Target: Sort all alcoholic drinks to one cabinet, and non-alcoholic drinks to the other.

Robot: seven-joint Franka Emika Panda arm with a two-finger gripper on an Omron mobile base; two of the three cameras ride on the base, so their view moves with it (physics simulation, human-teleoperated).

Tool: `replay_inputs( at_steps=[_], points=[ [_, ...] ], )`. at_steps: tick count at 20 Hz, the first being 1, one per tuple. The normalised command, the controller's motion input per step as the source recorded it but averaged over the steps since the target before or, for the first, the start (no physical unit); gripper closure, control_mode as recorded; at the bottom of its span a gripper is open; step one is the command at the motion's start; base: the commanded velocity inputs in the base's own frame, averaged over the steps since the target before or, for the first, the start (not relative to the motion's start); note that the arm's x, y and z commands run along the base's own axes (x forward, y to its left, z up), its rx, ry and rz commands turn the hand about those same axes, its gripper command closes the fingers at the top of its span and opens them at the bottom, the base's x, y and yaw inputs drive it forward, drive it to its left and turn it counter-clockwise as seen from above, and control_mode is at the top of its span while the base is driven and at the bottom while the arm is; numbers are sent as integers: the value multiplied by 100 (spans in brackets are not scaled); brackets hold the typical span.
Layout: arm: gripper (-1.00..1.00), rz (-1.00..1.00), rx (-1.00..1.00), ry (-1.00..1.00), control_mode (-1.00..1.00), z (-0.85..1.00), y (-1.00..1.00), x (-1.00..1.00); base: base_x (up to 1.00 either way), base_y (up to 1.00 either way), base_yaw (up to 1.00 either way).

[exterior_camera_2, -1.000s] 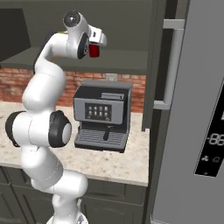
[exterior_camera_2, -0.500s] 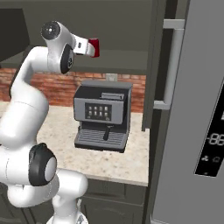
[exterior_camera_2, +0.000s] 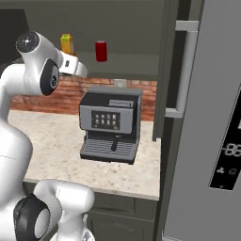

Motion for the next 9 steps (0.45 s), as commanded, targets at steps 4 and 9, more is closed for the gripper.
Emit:
replay_inputs(
  at_steps=[4, 9],
  points=[
    [-100, 0, 0, 10, -100, -83, 14, -100, 0, 0, 0],
    [-100, 0, 0, 7, -100, -100, 10, -100, 0, 0, 0]
  ],
)
